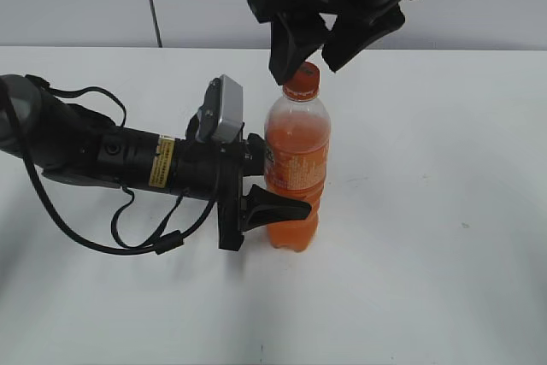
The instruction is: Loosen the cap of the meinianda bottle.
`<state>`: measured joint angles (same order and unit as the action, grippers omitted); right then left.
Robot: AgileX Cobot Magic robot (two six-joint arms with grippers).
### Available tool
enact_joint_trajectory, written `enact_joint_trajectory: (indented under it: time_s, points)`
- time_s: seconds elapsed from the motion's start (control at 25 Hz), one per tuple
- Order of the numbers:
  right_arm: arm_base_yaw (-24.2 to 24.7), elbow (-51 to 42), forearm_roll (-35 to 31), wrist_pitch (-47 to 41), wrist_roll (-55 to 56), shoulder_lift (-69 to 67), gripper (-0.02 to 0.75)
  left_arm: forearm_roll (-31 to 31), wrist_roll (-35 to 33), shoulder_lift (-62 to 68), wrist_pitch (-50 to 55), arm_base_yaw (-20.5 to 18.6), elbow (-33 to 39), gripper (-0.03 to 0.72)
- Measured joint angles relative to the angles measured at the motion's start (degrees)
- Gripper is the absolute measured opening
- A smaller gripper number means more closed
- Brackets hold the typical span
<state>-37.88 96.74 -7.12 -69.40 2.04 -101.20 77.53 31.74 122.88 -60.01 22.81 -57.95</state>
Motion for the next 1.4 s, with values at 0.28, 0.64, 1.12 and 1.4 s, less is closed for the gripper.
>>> enact_joint_trajectory:
  time_s: [0.28,0.64,1.12,1.4]
  points:
    - [0.0,0.0,0.0,0.0,0.11,-0.93,0.348,0.0,0.0,0.0,0.0,0.0,0.0,0.399]
    - [0.0,0.0,-0.72,-0.07,-13.48,-0.93,0.265,-0.12,0.07,0.0,0.05,0.0,0.0,0.399]
    - [0.0,0.11,-1.07,-0.38,-77.72,-0.85,0.265,0.04,0.01,0.0,0.05,0.0,0.0,0.399]
    - [0.0,0.11,-0.58,-0.38,-70.69,-0.81,0.379,-0.01,0.01,0.0,0.05,0.0,0.0,0.399]
